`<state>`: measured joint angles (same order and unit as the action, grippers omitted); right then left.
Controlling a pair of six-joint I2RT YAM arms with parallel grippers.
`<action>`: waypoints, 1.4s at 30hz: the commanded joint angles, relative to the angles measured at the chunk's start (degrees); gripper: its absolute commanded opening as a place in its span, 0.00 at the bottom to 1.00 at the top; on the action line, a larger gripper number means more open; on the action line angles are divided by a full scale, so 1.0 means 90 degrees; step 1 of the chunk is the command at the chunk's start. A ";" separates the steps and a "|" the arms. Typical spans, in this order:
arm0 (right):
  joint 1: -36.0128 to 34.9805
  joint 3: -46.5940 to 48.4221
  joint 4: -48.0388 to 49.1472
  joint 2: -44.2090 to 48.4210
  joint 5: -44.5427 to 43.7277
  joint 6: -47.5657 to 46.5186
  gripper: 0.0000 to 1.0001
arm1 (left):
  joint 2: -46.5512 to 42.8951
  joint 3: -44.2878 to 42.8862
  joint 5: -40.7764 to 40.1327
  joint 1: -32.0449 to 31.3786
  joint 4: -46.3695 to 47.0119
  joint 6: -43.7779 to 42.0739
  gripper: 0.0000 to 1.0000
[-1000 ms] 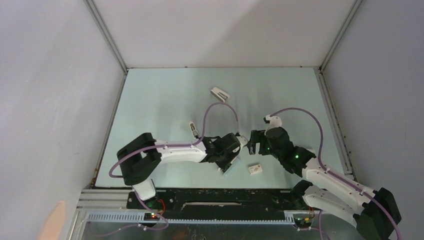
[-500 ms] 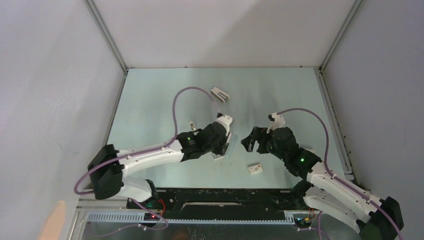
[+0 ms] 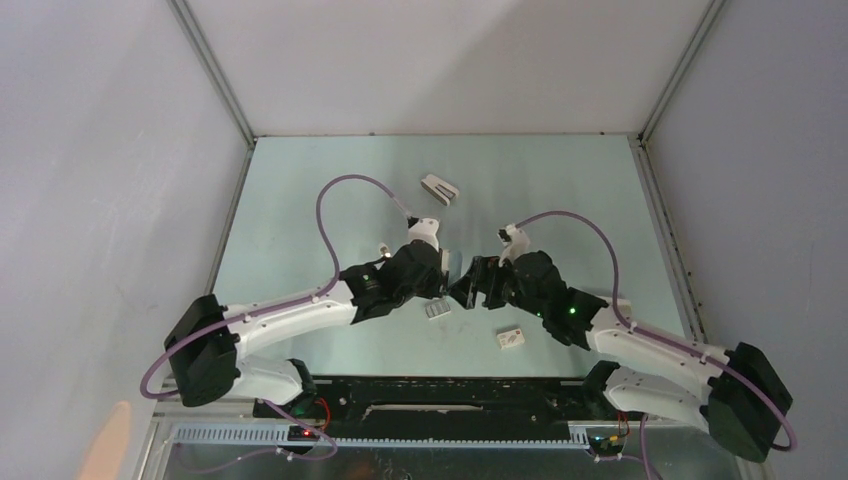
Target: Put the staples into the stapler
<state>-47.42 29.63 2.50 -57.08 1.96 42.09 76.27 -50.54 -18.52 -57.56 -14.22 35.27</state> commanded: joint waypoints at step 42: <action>0.2684 0.2622 -0.2163 -0.1039 0.3639 -0.2401 0.00 | -0.1159 0.1396 -0.1262 -0.0964 0.0836 -0.3479 0.00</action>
<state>-25.74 49.84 -14.22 -64.84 28.84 23.83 68.49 -39.27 -28.16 -64.14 -9.21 11.27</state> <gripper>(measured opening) 0.016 0.037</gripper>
